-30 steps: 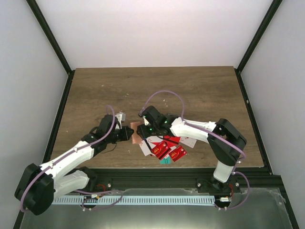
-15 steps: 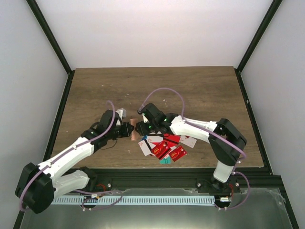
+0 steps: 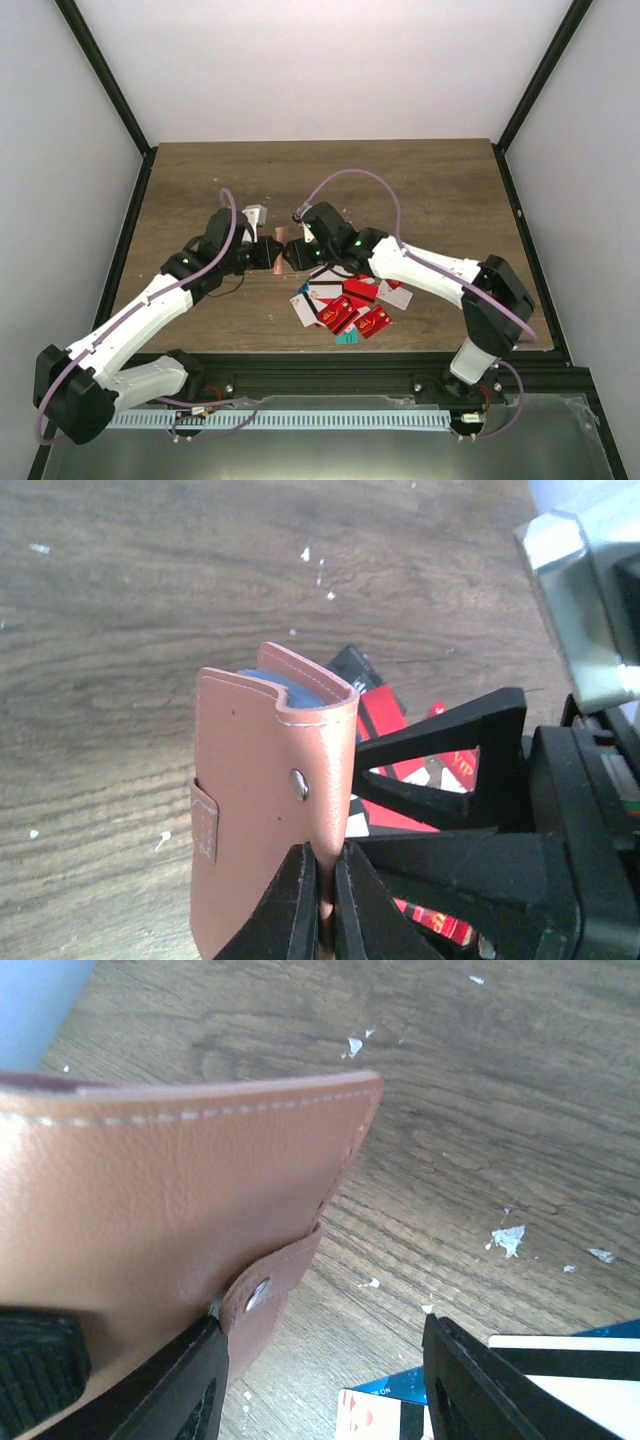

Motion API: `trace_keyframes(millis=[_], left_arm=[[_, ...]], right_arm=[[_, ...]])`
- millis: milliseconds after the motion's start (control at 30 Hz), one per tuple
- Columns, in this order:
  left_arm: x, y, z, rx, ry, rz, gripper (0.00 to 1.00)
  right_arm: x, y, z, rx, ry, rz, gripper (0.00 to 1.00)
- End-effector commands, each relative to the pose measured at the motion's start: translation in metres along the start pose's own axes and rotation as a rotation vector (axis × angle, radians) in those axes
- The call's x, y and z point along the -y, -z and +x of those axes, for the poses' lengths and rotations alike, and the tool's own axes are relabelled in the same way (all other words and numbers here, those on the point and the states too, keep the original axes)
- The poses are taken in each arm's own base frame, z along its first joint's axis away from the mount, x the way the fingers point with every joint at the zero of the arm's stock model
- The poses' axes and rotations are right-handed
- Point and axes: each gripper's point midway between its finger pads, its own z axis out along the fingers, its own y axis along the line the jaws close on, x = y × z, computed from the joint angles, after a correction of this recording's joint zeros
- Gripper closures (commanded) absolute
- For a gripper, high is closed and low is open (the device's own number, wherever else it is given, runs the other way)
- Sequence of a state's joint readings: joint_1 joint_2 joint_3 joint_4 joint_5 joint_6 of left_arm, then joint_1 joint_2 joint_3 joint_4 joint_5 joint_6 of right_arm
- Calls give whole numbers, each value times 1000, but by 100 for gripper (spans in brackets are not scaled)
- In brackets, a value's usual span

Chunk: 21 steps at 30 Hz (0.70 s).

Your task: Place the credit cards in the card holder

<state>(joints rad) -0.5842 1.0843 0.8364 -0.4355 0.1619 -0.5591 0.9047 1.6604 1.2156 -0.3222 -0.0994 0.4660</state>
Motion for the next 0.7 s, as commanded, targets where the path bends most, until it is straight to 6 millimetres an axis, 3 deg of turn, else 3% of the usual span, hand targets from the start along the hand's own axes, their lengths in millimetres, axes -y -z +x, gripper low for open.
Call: trace_keyframes(millis=[0, 200, 400, 533, 667], left_arm=[[47, 20, -33, 92, -74, 157, 96], [55, 25, -38, 100, -78, 180, 96], [55, 28, -39, 99, -76, 173, 96], [51, 28, -37, 105, -79, 159, 96], [47, 23, -35, 96, -79, 147, 96]], right_arm=[[-29, 18, -16, 37, 13, -80, 44], [4, -7, 4, -25, -7, 34, 43], [79, -31, 43, -120, -106, 145, 45], [114, -19, 57, -127, -134, 193, 47], [112, 5, 53, -70, -111, 159, 47]])
